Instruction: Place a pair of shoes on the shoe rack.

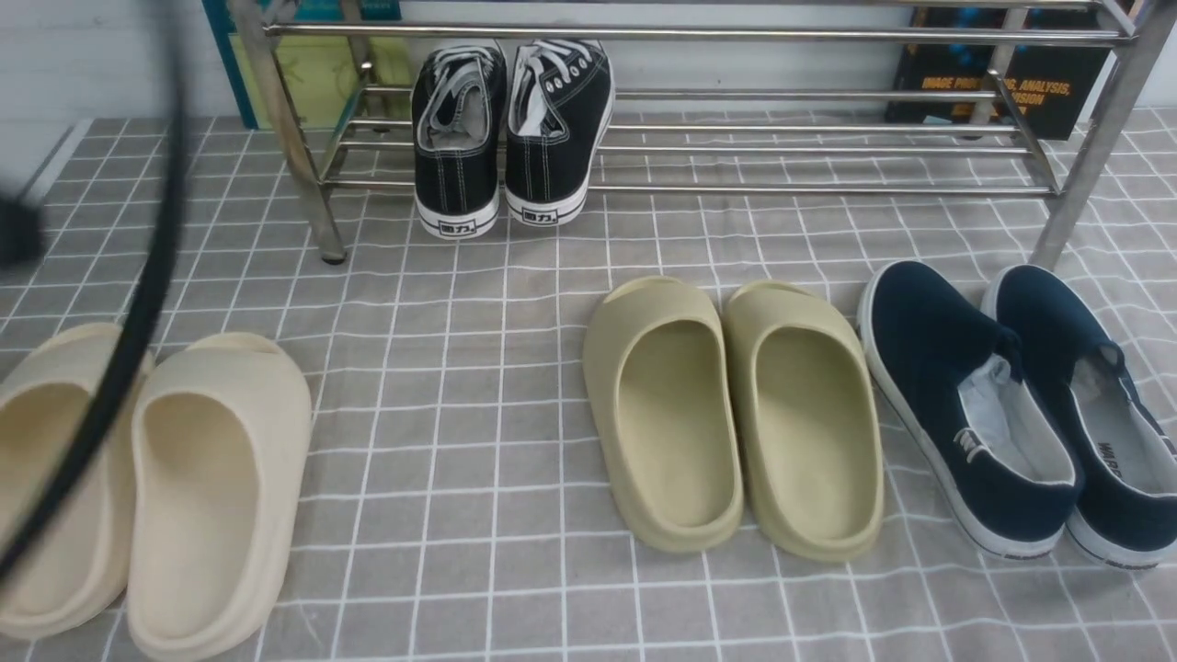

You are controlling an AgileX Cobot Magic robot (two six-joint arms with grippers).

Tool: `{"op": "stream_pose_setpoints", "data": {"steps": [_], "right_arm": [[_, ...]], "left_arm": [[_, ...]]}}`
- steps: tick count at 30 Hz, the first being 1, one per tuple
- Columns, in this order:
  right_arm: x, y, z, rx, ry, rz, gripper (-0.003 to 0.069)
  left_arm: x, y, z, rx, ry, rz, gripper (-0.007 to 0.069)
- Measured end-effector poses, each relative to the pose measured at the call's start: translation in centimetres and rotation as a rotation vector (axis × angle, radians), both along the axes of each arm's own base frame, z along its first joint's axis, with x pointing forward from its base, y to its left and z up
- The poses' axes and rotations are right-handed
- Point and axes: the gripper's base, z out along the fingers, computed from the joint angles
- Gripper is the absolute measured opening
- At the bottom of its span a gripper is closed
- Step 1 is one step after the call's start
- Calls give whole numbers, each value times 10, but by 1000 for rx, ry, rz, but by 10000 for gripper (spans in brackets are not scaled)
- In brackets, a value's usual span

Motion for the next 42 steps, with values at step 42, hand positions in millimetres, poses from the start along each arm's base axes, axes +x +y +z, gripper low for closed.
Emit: {"op": "stream_pose_setpoints", "data": {"steps": [42], "right_arm": [[0, 0, 0, 0, 0, 0, 239]], "left_arm": [[-34, 31, -193, 4, -612, 270, -13]]}}
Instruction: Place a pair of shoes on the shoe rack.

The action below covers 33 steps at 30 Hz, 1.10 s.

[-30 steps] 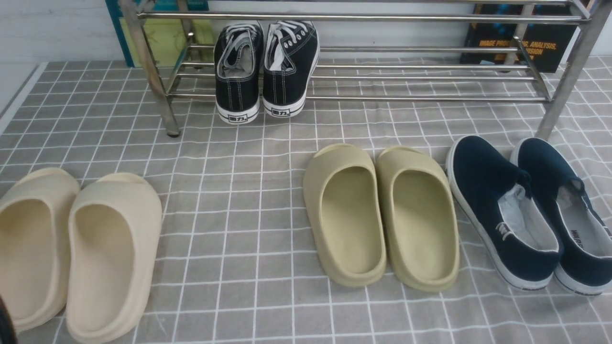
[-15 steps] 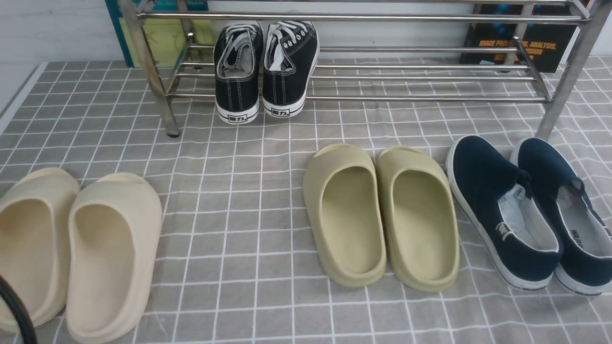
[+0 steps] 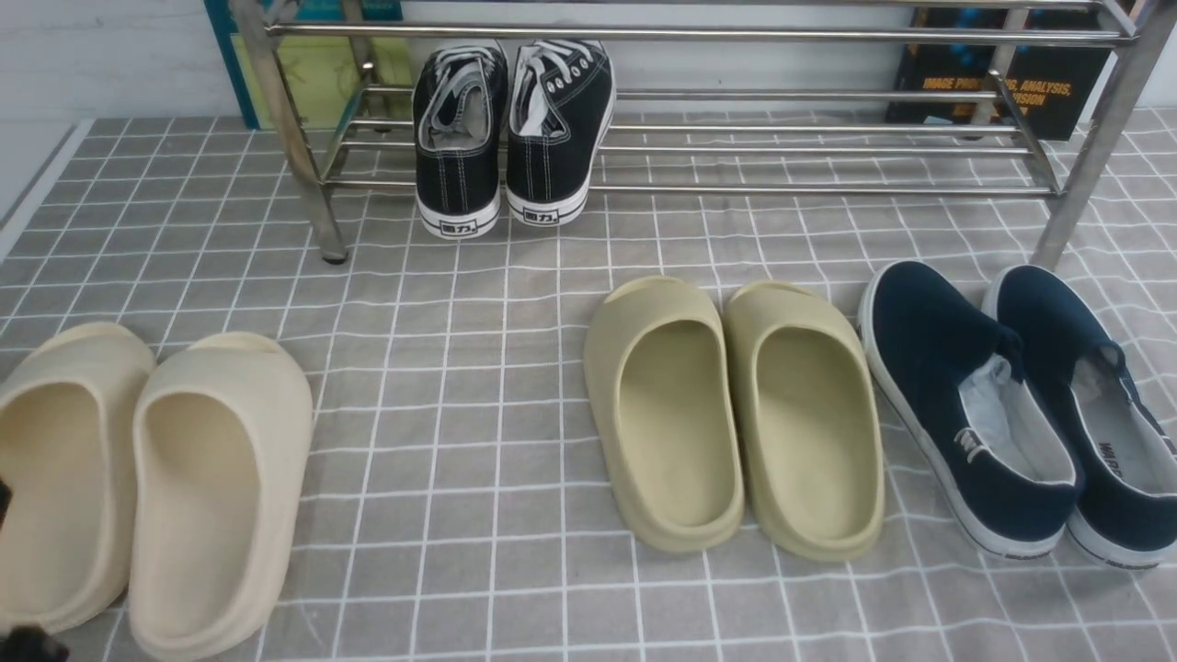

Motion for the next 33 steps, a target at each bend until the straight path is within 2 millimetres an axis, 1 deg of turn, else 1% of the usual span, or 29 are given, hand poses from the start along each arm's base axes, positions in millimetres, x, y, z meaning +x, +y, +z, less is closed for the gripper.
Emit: {"op": "stream_pose_setpoints", "data": {"steps": [3, 5, 11, 15, 17, 18, 23, 28, 33], "right_arm": [[0, 0, 0, 0, 0, 0, 239], [0, 0, 0, 0, 0, 0, 239], [0, 0, 0, -1, 0, 0, 239], [0, 0, 0, -1, 0, 0, 239], [0, 0, 0, -1, 0, 0, 239], [0, 0, 0, -1, 0, 0, 239], [0, 0, 0, -1, 0, 0, 239], [0, 0, 0, -1, 0, 0, 239], [0, 0, 0, -1, 0, 0, 239]], "left_arm": [[-3, 3, -19, -29, -13, 59, -13], [-3, 5, -26, -48, -2, 82, -13], [-3, 6, -35, -82, 70, 104, -13], [-5, 6, -47, -131, 193, 115, -13], [-5, 6, -49, -138, 222, 114, -13], [-6, 5, -53, -137, 269, 105, -13], [-7, 3, -59, -86, 341, 65, -13], [-7, 2, -60, -21, 347, 44, -13], [-7, 2, -60, -9, 349, 37, -13]]}}
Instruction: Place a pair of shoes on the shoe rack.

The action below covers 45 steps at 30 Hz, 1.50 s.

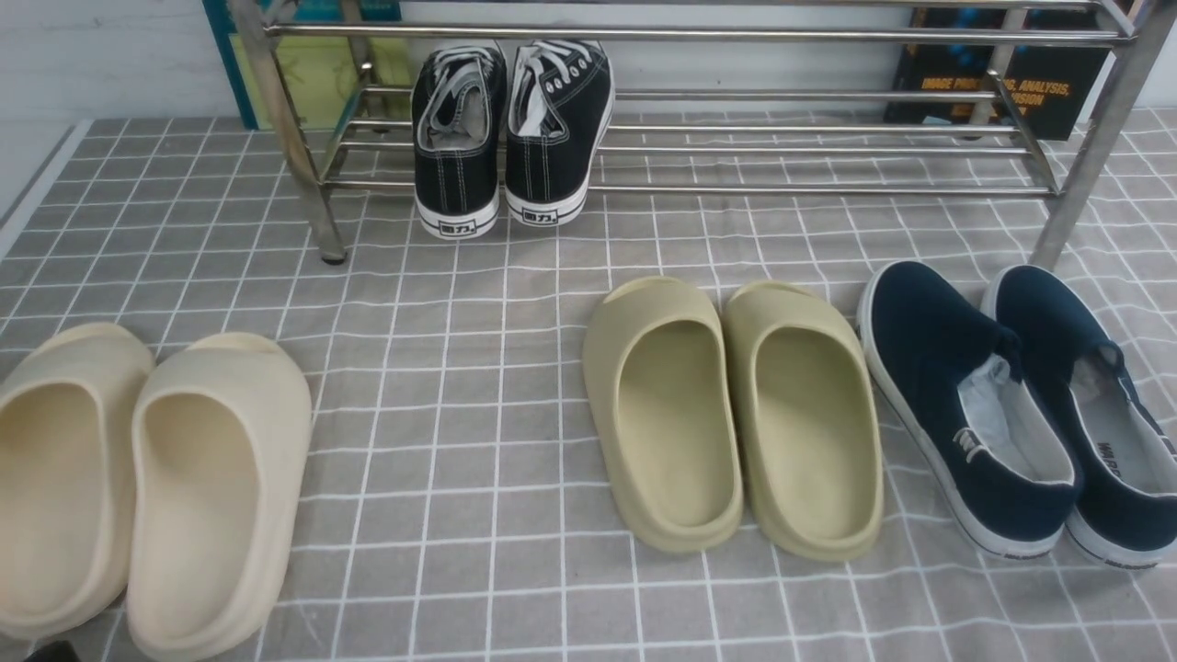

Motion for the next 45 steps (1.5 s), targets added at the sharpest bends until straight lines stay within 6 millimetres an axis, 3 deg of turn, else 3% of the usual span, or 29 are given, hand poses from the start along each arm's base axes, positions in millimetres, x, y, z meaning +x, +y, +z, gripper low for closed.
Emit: {"op": "stream_pose_setpoints", "data": {"steps": [45], "right_arm": [[0, 0, 0, -1, 0, 0, 237]], "left_arm": [[0, -1, 0, -16, 5, -3, -13]]}}
